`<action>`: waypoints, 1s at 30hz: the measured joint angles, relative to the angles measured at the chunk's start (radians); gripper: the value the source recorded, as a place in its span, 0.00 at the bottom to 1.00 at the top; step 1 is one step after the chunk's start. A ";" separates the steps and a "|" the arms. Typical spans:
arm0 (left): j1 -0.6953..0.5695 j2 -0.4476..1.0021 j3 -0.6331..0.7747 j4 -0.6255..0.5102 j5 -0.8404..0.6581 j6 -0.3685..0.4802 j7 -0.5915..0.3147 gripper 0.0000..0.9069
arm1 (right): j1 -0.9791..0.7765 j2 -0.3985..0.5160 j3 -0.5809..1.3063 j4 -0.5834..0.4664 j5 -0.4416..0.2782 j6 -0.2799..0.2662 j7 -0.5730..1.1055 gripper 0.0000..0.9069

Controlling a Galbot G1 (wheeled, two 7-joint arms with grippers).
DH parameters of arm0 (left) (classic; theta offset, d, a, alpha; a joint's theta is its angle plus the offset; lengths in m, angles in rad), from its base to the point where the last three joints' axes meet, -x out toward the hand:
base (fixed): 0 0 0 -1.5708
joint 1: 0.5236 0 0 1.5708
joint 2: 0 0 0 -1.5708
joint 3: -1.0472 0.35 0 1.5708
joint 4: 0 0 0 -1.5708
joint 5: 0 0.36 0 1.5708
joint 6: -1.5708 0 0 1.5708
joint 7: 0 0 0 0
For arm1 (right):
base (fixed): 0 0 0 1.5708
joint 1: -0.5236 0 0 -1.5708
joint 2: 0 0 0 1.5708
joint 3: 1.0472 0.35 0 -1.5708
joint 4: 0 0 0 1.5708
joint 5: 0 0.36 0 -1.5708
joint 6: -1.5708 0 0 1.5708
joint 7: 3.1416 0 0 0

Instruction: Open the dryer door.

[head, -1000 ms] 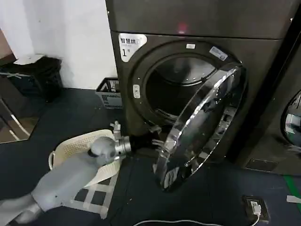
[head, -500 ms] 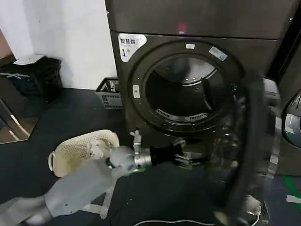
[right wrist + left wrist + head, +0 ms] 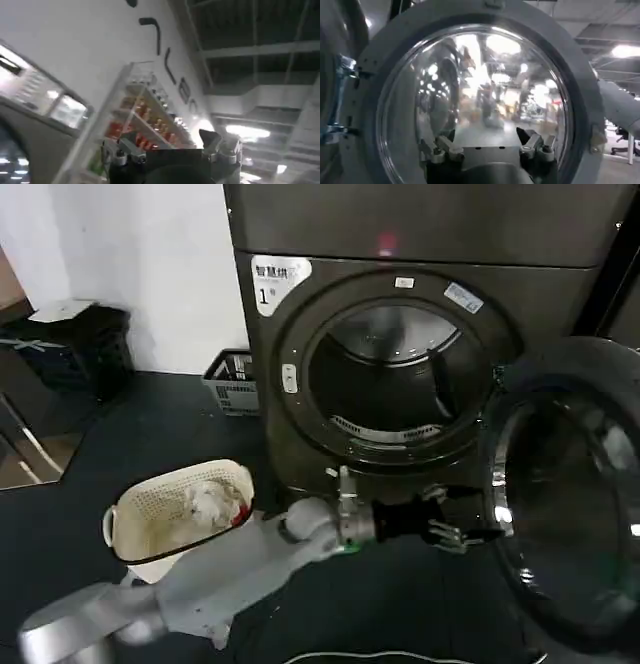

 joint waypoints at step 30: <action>-0.099 -0.300 0.062 0.299 0.135 -0.075 -0.058 1.00 | -0.125 -0.041 0.223 -0.041 -0.077 -0.001 -0.002 1.00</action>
